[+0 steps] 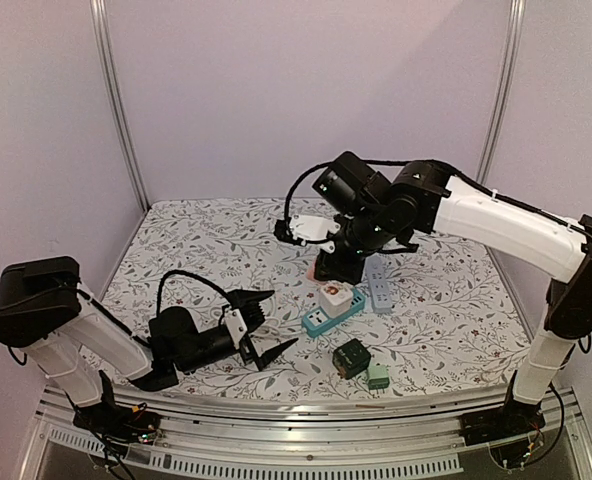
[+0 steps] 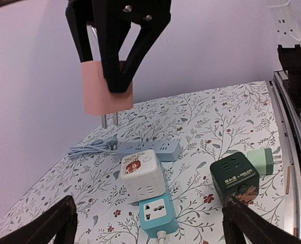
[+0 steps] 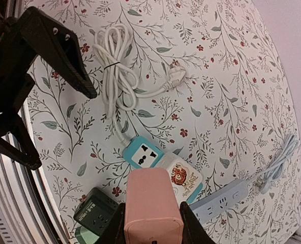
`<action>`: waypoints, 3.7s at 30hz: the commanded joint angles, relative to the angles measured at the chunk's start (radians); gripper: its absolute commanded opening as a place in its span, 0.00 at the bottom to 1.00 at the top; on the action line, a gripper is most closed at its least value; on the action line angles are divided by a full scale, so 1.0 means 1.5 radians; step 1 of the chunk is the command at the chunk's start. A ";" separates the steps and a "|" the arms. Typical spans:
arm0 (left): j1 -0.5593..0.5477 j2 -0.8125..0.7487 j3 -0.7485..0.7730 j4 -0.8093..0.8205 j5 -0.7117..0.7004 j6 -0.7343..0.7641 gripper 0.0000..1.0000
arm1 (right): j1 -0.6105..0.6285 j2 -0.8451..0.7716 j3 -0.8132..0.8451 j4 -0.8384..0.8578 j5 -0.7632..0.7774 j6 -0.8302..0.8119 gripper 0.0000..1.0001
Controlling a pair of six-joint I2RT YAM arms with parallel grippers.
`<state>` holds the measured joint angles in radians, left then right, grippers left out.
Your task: Insert the plug
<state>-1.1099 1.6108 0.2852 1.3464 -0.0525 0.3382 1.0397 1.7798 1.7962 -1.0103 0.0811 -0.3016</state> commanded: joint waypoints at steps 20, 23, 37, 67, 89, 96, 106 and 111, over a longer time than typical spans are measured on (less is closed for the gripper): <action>0.062 -0.008 -0.003 0.118 -0.348 -0.068 0.99 | -0.015 0.264 0.257 -0.306 -0.081 -0.479 0.00; 0.087 -0.020 -0.007 0.098 -0.402 -0.106 0.99 | -0.016 0.282 0.258 -0.306 -0.062 -0.495 0.00; 0.153 -0.046 -0.024 0.048 -0.408 -0.205 0.99 | -0.031 0.340 0.257 -0.271 -0.017 -0.538 0.00; 0.161 -0.040 -0.028 0.063 -0.385 -0.205 0.99 | -0.056 0.373 0.221 -0.146 -0.046 -0.581 0.00; 0.162 -0.040 -0.030 0.067 -0.384 -0.207 0.99 | -0.062 0.373 0.198 -0.168 -0.062 -0.584 0.00; 0.163 -0.040 -0.030 0.068 -0.383 -0.207 0.99 | -0.064 0.388 0.199 -0.168 -0.058 -0.582 0.00; 0.163 -0.040 -0.031 0.068 -0.384 -0.207 0.99 | -0.064 0.411 0.200 -0.164 -0.058 -0.576 0.00; 0.163 -0.041 -0.032 0.068 -0.383 -0.207 0.99 | -0.065 0.421 0.200 -0.163 -0.062 -0.570 0.00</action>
<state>-0.8822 1.5532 0.2489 1.3479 -0.6361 0.0326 0.9478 2.3356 2.1067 -1.2240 0.0010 -1.1568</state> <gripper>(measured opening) 0.994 0.264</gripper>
